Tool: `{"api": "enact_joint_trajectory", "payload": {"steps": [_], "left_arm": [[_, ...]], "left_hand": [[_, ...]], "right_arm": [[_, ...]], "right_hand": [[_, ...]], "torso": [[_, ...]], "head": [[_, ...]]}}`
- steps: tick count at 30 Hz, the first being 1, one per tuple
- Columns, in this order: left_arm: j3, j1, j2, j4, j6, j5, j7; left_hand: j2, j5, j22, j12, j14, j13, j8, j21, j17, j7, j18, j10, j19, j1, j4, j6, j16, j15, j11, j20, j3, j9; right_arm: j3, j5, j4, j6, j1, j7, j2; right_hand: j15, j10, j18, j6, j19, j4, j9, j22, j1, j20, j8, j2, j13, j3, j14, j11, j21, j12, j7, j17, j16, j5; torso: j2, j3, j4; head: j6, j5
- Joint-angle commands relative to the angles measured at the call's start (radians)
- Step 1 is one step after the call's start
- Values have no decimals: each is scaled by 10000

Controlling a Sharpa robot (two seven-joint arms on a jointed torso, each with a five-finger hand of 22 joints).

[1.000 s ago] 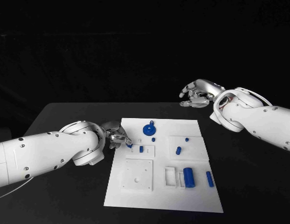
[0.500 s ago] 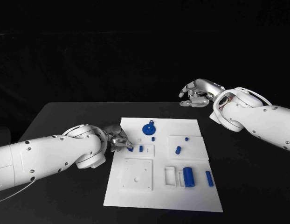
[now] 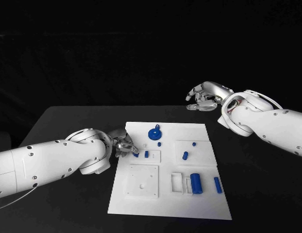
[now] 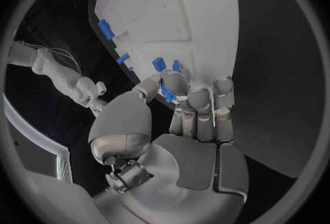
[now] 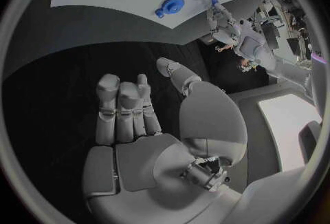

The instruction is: Assemble the parts on the task board

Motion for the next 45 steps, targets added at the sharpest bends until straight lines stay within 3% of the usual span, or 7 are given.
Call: {"api": "enact_joint_trajectory", "payload": {"steps": [1,19,29,45], "left_arm": [[1,-6,35,40,239,-93,-9],[1,-25,105,29,219,-263,-4],[2,-46,16,139,-348,-304,115],[2,-97,-30,182,-696,-301,174]], "left_hand": [[-10,-65,19,65,299,19,281,57,16,-762,119,-40,36,114,62,1488,67,-341,-88,-1376,12,1290],[-8,-89,29,84,291,20,298,51,25,-778,125,-51,27,146,68,1524,76,-339,-103,-1378,26,1330],[26,-75,37,95,291,20,299,51,31,-785,132,-58,29,204,41,1529,84,-340,-111,-1382,54,1355],[28,-59,44,108,299,22,302,56,37,-789,133,-58,42,217,34,1538,93,-344,-115,-1382,53,1374]], "right_arm": [[4,-44,17,66,2,52,-3],[4,-45,25,67,2,57,-5],[4,-45,23,58,2,61,-7],[4,-45,31,62,2,53,-19]], "right_hand": [[-47,-14,533,5,2,48,-10,137,47,-40,-25,-69,-9,-23,-26,6,-46,14,57,-12,-60,43],[-47,-14,533,7,3,50,-9,137,45,-39,-23,-67,-11,-28,-26,6,-47,16,57,-12,-60,68],[-47,-14,533,7,4,51,-9,138,44,-38,-23,-67,-13,-31,-26,6,-47,17,57,-12,-60,77],[-48,-13,533,8,5,53,-9,139,41,-38,-22,-67,-15,-36,-25,6,-47,19,57,-11,-60,86]], "torso": [[2,-3,-1],[1,-2,2],[-4,0,5],[0,5,11]], "head": [[-9,-7],[-10,-18],[-2,-14],[-26,-16]]}}
